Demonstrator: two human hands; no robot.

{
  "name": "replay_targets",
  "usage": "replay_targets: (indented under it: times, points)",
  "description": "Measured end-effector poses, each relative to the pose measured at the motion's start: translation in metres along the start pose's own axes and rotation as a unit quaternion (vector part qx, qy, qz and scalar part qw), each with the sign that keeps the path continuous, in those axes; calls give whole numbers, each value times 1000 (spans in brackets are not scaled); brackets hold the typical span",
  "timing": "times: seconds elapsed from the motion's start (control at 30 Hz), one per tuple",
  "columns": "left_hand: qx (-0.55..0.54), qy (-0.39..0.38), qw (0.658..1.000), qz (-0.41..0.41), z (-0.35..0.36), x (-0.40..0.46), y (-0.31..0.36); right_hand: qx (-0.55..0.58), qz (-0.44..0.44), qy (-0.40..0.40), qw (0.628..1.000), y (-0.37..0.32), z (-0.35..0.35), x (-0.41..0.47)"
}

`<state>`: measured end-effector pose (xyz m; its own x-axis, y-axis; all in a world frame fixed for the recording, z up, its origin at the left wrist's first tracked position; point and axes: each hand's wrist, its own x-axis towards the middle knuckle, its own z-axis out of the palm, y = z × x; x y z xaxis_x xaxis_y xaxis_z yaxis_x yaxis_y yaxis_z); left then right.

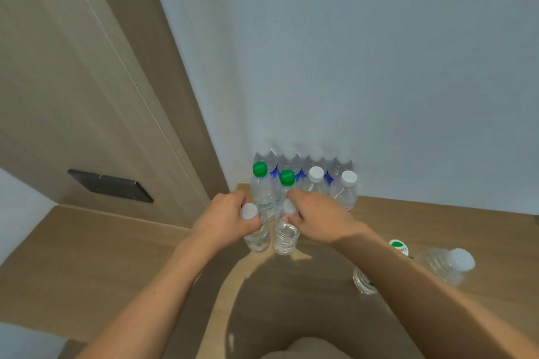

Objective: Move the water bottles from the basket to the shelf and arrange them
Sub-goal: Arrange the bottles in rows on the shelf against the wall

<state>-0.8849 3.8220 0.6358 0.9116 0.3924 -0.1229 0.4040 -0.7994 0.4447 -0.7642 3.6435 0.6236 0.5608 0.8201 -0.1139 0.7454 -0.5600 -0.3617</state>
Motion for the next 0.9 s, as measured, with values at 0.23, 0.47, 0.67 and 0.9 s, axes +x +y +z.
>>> replay_targets:
  times: [0.23, 0.47, 0.67, 0.9]
  points:
    - [3, -8, 1000, 0, 7, 29, -3, -3, 12, -29, 1000, 2, 8, 13]
    - [9, -16, 1000, 14, 9, 46, -11, -40, -51, 73, 995, 10, 20, 15]
    - [21, -26, 999, 9, 6, 48, -11, -13, -14, 49, 999, 5, 14, 18]
    - [67, -53, 996, 13, 0, 48, -3, 19, 29, -27, 999, -2, 2, 26]
